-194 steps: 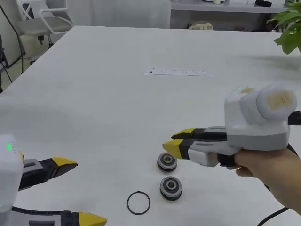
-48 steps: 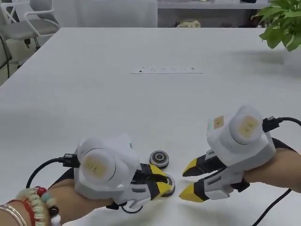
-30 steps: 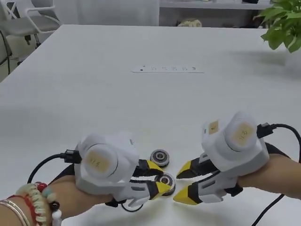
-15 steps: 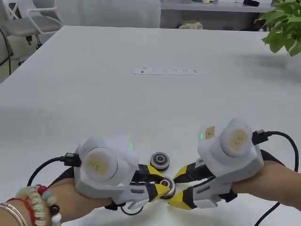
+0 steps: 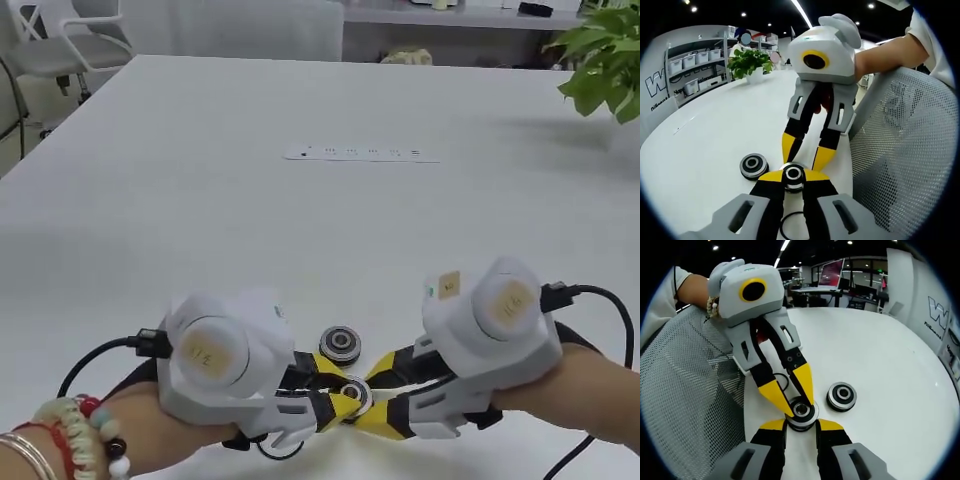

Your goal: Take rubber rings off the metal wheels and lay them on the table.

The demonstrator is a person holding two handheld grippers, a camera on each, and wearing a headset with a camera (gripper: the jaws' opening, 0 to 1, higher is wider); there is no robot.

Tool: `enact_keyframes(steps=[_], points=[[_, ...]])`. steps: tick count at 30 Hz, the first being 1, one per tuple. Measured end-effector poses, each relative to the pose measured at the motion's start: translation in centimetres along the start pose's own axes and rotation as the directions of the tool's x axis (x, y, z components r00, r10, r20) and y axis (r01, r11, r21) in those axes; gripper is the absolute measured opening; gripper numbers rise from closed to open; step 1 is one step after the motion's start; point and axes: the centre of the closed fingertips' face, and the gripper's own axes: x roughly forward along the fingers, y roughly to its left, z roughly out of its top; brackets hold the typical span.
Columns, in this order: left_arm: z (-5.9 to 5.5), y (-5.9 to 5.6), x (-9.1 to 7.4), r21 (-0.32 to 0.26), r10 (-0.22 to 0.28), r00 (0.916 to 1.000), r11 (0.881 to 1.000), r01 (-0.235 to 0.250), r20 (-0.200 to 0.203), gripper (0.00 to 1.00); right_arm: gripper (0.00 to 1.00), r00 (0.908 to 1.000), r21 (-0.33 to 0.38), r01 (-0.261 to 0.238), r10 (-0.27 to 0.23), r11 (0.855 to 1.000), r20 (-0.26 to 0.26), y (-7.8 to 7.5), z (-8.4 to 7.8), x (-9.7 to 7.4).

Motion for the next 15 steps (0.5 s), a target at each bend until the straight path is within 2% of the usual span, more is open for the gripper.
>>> enact_keyframes(steps=[3,5,6,9,15], points=[[0.0,0.0,0.0,0.000,0.000,1.0000,1.000,0.000,0.000,0.08,0.18,0.9999,-0.011,-0.002,0.001,1.000,-0.010,-0.1,-0.1,-0.1],[0.0,0.0,0.0,-0.001,0.000,1.0000,1.000,0.000,0.000,0.08,0.13,0.9985,-0.027,0.010,-0.012,1.000,-0.053,-0.4,-1.0,-0.4],[0.0,0.0,0.0,-0.001,0.000,1.0000,1.000,0.000,0.000,0.08,0.11,0.9995,-0.013,0.002,-0.002,1.000,-0.030,-0.3,-0.8,-0.3],[0.0,0.0,0.0,-0.001,0.000,1.0000,1.000,0.000,0.002,0.08,0.02,0.9992,-0.014,0.010,-0.010,1.000,-0.038,-0.5,-1.0,-0.3],[0.0,0.0,0.1,-0.003,0.001,1.0000,1.000,-0.001,0.001,0.08,0.00,0.9988,0.003,0.019,-0.019,1.000,-0.045,-0.6,-1.0,-0.2]])
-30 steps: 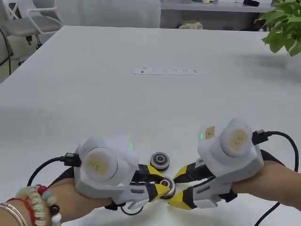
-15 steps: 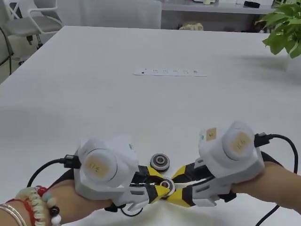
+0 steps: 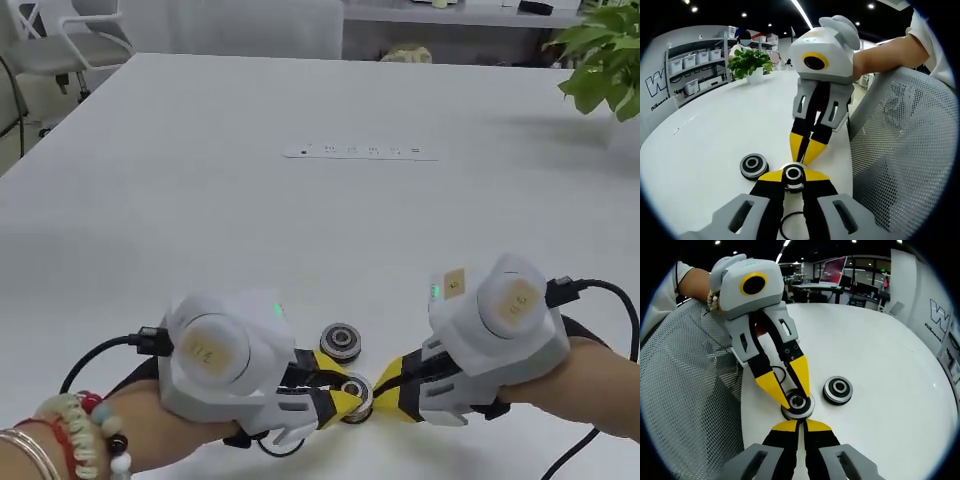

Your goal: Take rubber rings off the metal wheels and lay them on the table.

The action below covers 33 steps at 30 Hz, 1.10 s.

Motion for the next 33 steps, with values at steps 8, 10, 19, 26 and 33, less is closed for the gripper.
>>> enact_keyframes(steps=[8,10,19,26,33], points=[[0.0,0.1,0.0,-0.003,0.004,1.0000,1.000,-0.004,-0.001,0.08,0.00,0.9999,0.222,0.013,-0.011,0.975,-0.009,-0.5,-0.1,-0.1],[0.0,0.1,0.0,-0.003,0.005,1.0000,1.000,-0.005,-0.001,0.08,0.00,0.9999,0.268,0.013,-0.012,0.963,-0.003,-0.7,-0.1,-0.2],[-0.1,0.2,0.0,0.001,0.010,1.0000,1.000,-0.010,-0.001,0.08,0.00,0.9984,0.359,0.001,-0.021,0.933,0.053,-1.3,0.5,-0.8],[-0.1,0.3,0.0,0.010,0.018,0.9998,1.000,-0.017,-0.013,0.08,0.00,0.9958,0.408,-0.023,-0.016,0.913,0.090,-1.2,1.1,-1.0],[-0.1,0.3,0.0,0.019,0.018,0.9997,1.000,-0.018,-0.015,0.08,0.00,0.9937,0.430,-0.038,-0.011,0.902,0.112,-1.0,1.4,-1.1]])
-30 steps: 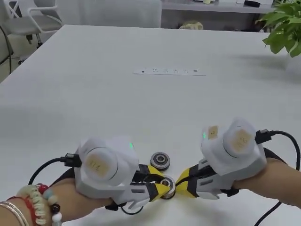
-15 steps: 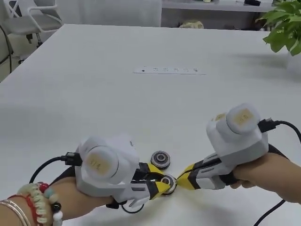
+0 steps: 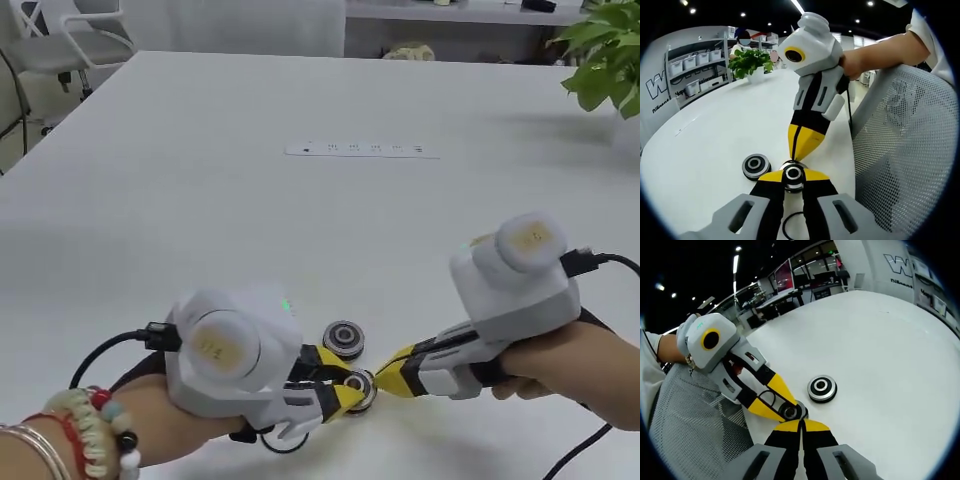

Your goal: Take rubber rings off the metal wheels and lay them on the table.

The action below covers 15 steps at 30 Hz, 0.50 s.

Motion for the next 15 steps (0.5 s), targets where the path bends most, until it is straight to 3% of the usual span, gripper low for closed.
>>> enact_keyframes(steps=[15], points=[[-0.01,-0.01,0.05,0.000,0.001,1.0000,1.000,-0.001,0.001,0.08,0.00,0.9996,0.004,-0.022,0.022,1.000,0.016,0.65,0.34,0.14]])
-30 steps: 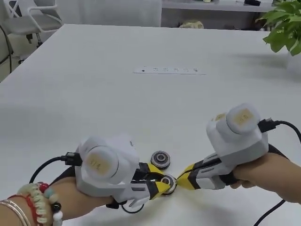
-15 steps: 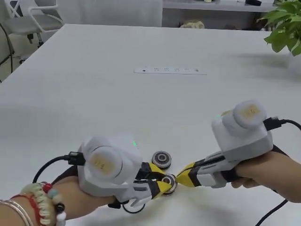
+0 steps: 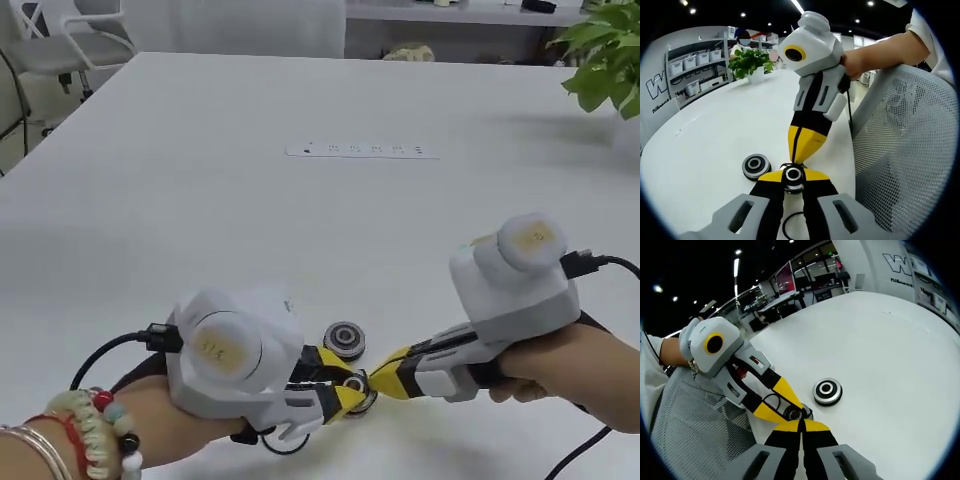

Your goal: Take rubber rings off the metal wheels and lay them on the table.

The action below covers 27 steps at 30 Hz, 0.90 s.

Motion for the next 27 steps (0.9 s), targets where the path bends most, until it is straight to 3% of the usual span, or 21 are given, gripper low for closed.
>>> enact_keyframes(steps=[7,9,10,11,15,21,27], points=[[0.0,0.0,0.0,-0.003,0.002,1.0000,1.000,-0.002,0.000,0.08,0.00,0.9995,-0.020,-0.028,0.028,0.999,0.016,0.6,0.3,0.2],[0.0,0.0,0.0,-0.003,0.002,1.0000,1.000,-0.002,0.001,0.08,0.00,0.9908,0.009,-0.121,0.120,0.993,0.062,2.3,1.2,0.2],[0.0,0.0,0.0,-0.003,0.003,1.0000,1.000,-0.003,0.000,0.08,0.00,0.9979,-0.026,-0.054,0.055,0.998,0.034,1.3,1.0,0.3],[0.0,0.0,0.0,-0.004,0.003,1.0000,1.000,-0.003,0.001,0.08,0.00,0.9995,-0.071,-0.024,0.026,0.997,0.018,0.8,0.8,0.4],[0.0,0.0,0.0,-0.007,0.002,1.0000,1.000,-0.002,0.002,0.08,0.00,0.9987,-0.040,-0.044,0.045,0.998,0.025,1.1,0.7,0.4],[0.0,0.0,0.0,-0.026,0.006,0.9998,1.000,-0.006,0.018,0.08,0.00,0.9995,-0.018,-0.027,0.027,0.999,0.017,0.6,0.5,0.3],[0.1,0.1,0.1,-0.040,0.005,1.0000,0.999,-0.005,0.002,0.08,0.00,0.9996,0.011,-0.014,0.013,1.000,0.025,0.1,0.6,0.0]])
